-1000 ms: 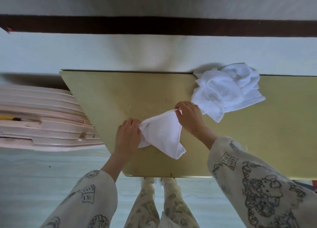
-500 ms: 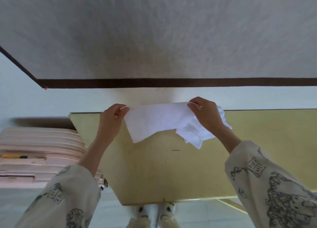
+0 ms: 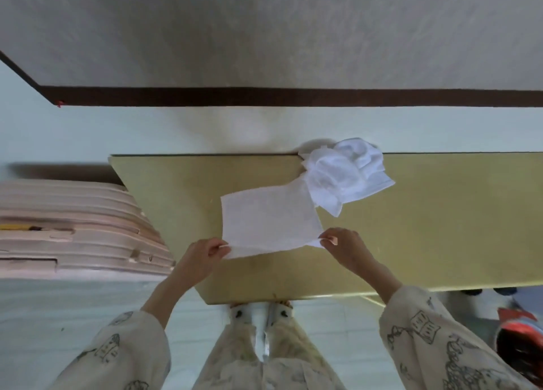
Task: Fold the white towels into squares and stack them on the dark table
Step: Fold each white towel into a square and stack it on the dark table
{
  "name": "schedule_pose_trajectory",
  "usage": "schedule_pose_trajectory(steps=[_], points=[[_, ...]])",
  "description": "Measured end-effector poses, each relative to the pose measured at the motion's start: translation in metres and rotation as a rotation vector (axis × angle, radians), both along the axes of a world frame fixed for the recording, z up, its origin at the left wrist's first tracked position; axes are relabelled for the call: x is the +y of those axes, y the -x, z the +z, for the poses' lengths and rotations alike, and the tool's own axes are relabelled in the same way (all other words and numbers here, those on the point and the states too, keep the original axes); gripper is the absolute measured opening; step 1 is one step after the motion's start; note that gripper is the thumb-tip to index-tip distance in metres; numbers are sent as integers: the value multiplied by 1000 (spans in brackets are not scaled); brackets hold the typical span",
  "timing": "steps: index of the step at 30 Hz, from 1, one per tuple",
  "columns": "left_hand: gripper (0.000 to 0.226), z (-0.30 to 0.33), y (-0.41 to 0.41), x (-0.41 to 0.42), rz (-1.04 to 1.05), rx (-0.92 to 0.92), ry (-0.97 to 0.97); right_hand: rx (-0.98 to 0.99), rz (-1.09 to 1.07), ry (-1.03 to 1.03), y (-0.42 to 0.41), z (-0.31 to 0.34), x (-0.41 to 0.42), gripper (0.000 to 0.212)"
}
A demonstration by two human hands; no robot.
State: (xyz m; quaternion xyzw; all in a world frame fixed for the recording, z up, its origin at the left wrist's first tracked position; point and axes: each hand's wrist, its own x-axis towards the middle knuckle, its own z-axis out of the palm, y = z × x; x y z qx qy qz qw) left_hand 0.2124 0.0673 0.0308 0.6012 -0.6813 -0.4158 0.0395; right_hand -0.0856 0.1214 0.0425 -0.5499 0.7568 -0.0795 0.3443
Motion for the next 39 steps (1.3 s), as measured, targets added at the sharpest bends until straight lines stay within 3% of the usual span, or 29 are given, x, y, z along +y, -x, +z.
schedule_pose_trajectory(steps=[3, 9, 14, 20, 28, 35, 39], points=[[22, -25, -7, 21, -5, -69, -132, -25, 14, -108, -3, -21, 17, 20], [22, -39, -7, 21, 108, -94, -175, -53, -24, -199, -4, -42, 16, 24], [20, -52, -8, -10, 267, 5, -138, -219, -268, -116, -2, -53, -20, 25], [20, -70, 4, -47, 445, 71, -120, -316, -413, -75, -8, -71, -74, 26], [23, -88, 13, -58, 643, 70, -137, -172, -410, -98, -7, -98, -97, 33], [22, -93, 17, -62, 652, 22, -92, -115, -375, -111, -6, -104, -102, 18], [20, -92, 20, -60, 679, 16, -66, -101, -348, -101, -8, -104, -104, 25]])
